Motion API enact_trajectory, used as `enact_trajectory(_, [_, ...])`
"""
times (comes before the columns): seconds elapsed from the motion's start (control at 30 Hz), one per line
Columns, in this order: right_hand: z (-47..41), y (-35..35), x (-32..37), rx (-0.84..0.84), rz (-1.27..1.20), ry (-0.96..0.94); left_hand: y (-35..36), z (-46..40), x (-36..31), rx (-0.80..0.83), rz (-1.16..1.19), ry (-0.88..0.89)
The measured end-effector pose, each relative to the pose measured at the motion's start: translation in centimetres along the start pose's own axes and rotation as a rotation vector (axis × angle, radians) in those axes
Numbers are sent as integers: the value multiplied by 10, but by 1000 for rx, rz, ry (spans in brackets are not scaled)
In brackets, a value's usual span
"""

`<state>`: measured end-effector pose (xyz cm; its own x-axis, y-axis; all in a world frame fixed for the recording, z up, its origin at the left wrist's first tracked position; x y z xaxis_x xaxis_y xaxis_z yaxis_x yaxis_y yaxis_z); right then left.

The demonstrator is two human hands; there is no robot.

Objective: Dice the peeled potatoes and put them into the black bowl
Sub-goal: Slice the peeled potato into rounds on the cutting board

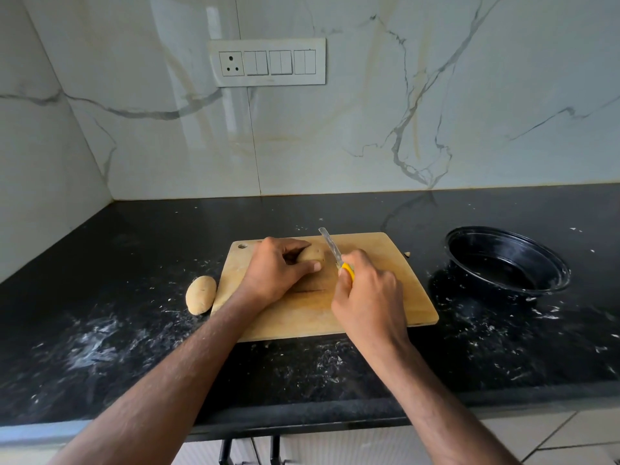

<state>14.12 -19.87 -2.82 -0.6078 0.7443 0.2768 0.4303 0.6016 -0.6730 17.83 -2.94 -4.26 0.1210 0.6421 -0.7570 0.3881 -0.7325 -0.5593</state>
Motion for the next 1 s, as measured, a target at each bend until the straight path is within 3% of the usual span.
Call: enact_trajectory(1.0, [7,13,6,-25,45,-28,3,-1,-3,-19,-82,71])
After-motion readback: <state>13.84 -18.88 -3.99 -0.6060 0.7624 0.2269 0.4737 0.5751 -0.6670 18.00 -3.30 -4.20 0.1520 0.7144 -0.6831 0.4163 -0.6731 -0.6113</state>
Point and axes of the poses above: each hand's wrist, its own z-axis away from the middle knuckle, its own y-axis out of the palm, x = y × z, the point moved 10 cm from there along -z, towards the middle knuckle, and after that the axes turned 13 degrees about -y, right-handed, at the moved point
